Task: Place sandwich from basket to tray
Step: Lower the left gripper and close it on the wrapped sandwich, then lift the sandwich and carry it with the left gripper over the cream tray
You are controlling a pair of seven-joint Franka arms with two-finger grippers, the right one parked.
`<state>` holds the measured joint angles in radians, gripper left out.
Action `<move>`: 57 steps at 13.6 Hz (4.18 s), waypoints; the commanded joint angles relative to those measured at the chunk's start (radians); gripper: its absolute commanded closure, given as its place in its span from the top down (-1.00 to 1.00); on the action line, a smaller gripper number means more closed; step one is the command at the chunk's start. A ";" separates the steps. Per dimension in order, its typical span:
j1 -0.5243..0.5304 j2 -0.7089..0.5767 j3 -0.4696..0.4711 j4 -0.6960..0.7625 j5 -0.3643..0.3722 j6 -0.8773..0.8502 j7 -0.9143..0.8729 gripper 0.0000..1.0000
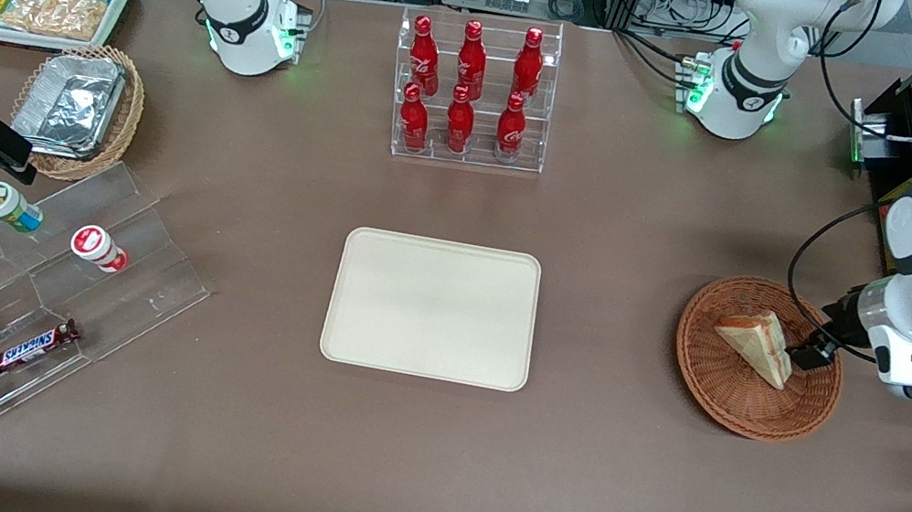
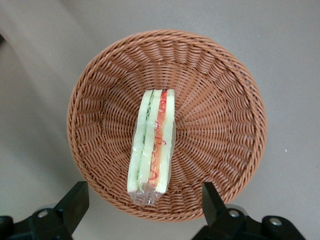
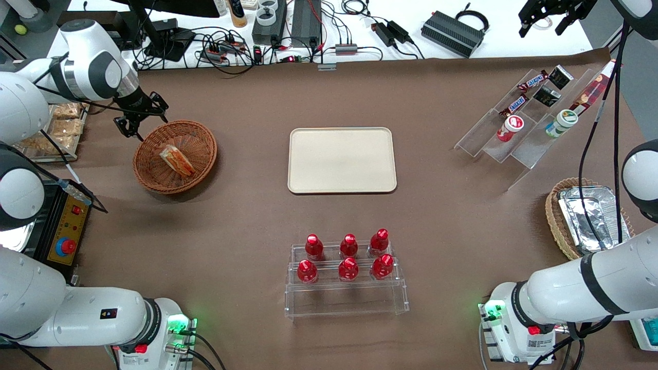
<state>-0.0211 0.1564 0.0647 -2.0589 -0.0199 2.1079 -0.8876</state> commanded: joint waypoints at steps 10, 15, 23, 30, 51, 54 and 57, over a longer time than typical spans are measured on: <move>-0.020 0.088 -0.006 -0.145 -0.009 0.271 -0.117 1.00; -0.023 0.106 -0.006 -0.158 -0.009 0.268 -0.120 1.00; -0.039 0.108 -0.006 -0.150 -0.009 0.251 -0.143 -0.72; -0.114 0.032 -0.009 0.029 0.098 -0.136 -0.119 -0.72; -0.735 0.330 -0.028 0.457 0.095 -0.051 -0.099 -0.72; -0.767 0.396 -0.028 0.456 0.104 0.032 -0.097 -0.71; -0.783 0.448 -0.028 0.457 0.126 0.070 -0.099 -0.72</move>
<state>-0.7916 0.5668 0.0271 -1.6331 0.0798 2.1654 -0.9949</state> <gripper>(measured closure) 0.846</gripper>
